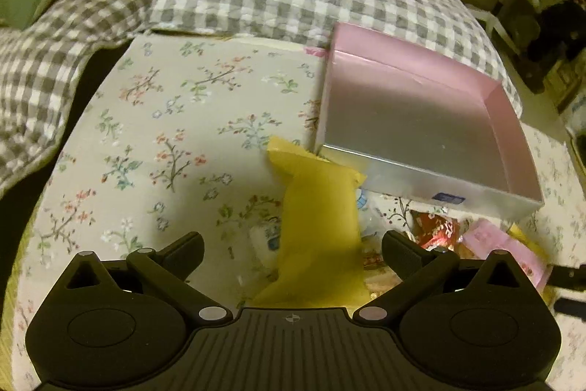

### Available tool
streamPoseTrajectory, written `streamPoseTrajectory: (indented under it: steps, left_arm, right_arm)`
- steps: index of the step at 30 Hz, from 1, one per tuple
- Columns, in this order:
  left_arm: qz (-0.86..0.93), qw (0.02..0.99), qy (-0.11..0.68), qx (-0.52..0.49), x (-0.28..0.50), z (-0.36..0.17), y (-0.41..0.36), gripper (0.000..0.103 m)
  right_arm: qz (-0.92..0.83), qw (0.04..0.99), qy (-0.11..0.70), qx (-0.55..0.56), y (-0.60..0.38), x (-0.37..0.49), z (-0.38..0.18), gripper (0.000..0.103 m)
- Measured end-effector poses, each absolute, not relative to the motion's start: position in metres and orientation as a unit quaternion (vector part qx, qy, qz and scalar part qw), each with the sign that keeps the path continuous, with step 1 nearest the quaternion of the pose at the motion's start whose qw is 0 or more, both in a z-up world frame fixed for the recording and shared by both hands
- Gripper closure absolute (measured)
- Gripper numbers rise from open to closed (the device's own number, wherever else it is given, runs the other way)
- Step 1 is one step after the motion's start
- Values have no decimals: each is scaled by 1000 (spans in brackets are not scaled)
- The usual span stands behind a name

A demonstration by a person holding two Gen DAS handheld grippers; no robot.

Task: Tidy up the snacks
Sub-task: 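Grasp a yellow pastry with the left tool while the right tool grasps another yellow pastry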

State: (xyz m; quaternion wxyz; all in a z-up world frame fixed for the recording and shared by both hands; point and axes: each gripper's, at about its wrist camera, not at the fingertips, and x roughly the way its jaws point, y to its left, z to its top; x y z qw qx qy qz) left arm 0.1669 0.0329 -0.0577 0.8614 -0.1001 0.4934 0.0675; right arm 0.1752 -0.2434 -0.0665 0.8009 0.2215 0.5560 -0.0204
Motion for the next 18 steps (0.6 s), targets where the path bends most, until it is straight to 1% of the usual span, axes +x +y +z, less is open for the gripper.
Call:
streamPoseTrajectory:
  steps: [10,14,18]
  left_arm:
    - [70,858,503,-70,175,-67,26,0]
    - [78,854,509,-72,177,-72,30,0]
    - [88,852,511,-74,177,-76,32,2]
  right_arm:
    - [-5,807,562,181,-224,185,-75,23]
    - [-5,810,565,159,-221,188,-79,28]
    - [-4,811,563,157,-220,189,-82,39]
